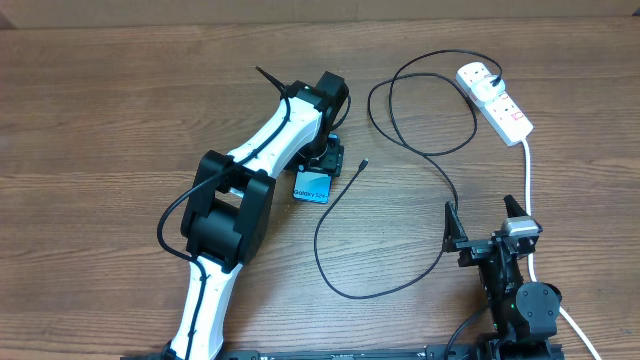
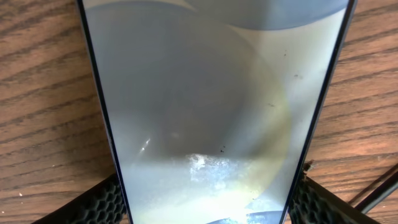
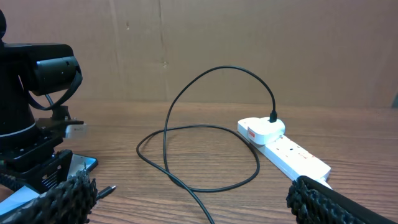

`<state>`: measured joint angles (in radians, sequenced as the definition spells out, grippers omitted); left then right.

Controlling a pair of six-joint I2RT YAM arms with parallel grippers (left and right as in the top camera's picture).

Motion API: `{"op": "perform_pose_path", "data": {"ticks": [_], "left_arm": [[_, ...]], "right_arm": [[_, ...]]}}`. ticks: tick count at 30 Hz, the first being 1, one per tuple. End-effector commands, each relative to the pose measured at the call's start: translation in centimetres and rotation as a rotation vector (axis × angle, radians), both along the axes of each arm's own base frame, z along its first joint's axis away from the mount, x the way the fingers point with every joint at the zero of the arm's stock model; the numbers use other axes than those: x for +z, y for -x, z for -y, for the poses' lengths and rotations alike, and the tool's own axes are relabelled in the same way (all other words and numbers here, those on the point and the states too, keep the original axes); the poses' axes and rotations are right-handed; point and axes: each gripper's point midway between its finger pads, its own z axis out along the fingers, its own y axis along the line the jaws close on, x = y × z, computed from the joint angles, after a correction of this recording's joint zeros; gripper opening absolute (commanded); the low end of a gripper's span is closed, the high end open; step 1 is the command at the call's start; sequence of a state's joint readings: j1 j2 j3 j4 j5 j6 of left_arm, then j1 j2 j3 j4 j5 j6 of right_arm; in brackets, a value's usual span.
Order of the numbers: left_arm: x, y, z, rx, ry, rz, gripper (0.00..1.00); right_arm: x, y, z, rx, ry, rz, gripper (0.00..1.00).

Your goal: Plug charger to phone and switch on socket

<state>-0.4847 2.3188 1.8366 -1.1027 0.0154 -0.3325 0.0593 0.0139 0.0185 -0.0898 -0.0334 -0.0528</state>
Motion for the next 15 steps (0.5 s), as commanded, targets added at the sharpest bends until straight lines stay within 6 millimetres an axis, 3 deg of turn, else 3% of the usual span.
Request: {"op": "perform_pose_path", "data": {"ticks": [1, 15], "left_arm": [[-1.52, 0.82, -0.59, -0.015, -0.018, -0.035, 0.72], [-0.69, 0.77, -0.69, -0.003, -0.001, -0.053, 0.75]], "right_arm": [[-0.1, -0.02, 0.2, -0.01, -0.001, 0.006, 1.0], [-0.1, -0.02, 0.2, -0.01, -0.001, 0.007, 1.0]]}}
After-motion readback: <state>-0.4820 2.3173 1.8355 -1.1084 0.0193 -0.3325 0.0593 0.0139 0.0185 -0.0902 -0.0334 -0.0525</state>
